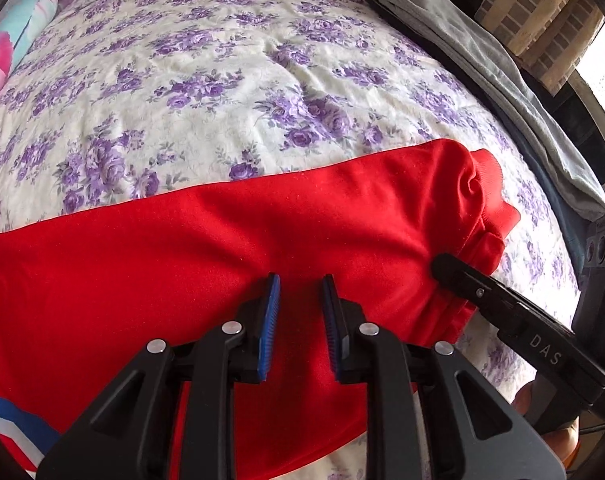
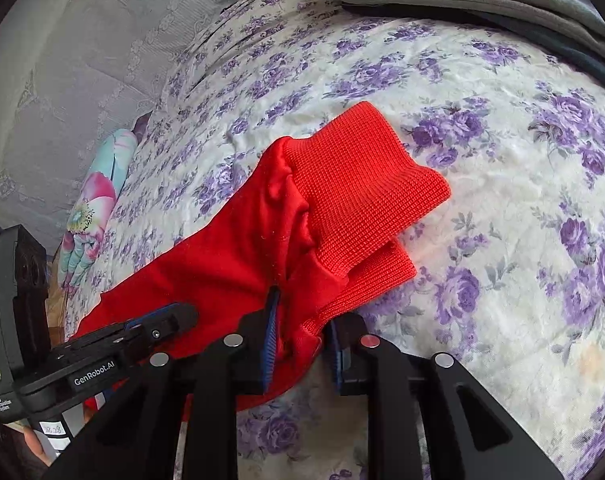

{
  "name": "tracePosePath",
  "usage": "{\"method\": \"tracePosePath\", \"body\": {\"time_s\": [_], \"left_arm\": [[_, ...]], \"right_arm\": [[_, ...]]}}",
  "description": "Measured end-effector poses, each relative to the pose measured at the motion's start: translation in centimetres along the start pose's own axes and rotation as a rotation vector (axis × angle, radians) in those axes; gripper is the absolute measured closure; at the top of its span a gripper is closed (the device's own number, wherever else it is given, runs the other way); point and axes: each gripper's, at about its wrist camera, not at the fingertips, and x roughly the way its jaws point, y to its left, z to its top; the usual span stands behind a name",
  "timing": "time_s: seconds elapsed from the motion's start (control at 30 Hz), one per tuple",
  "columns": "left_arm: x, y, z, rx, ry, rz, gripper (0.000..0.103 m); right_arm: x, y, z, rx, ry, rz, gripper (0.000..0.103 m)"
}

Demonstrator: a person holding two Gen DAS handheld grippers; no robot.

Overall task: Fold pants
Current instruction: 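Fold the cuffs toward the left tool while the left tool holds the waistband, then lay the cuffs onto the waistband with the right tool and release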

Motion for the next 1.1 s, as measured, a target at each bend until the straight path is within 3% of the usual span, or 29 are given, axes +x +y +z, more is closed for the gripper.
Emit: {"method": "tracePosePath", "body": {"time_s": [0.27, 0.4, 0.47, 0.53, 0.6, 0.7, 0.83, 0.97, 1.1], "left_arm": [[-0.5, 0.4, -0.8, -0.026, -0.045, -0.014, 0.083], [-2.3, 0.2, -3.6, 0.001, -0.009, -0.105, 0.083], [-2.9, 0.7, -5.4, 0.011, -0.007, -0.112, 0.083], [-3.6, 2.3, -6.8, -0.033, -0.005, -0.149, 0.083], [-5.3, 4.5, -7.6, -0.079, -0.023, -0.157, 0.083], [-9.0, 8.5, -8.4, -0.138, -0.112, -0.086, 0.083], [-12.1, 15.2, -9.5, -0.280, -0.155, 0.049, 0.083], [-12.1, 20.8, -11.0, -0.392, -0.130, 0.044, 0.083], [-10.3, 23.8, -11.9, -0.460, -0.083, 0.016, 0.083]], "right_arm": [[0.0, 0.2, 0.0, -0.009, 0.001, -0.010, 0.081], [0.1, -0.4, 1.0, 0.038, 0.065, 0.031, 0.077], [0.2, -0.8, 1.3, 0.051, 0.076, 0.061, 0.078], [0.1, -0.4, 1.3, 0.024, 0.065, 0.040, 0.080], [-0.3, 0.9, 1.3, -0.037, 0.043, -0.016, 0.082], [-1.5, 3.3, 1.8, -0.123, 0.002, -0.061, 0.084], [-3.3, 6.9, 2.7, -0.245, -0.055, -0.098, 0.084], [-3.5, 11.9, 2.7, -0.417, -0.083, -0.142, 0.085], [-3.1, 18.4, 0.4, -0.640, -0.072, -0.104, 0.086]]}}
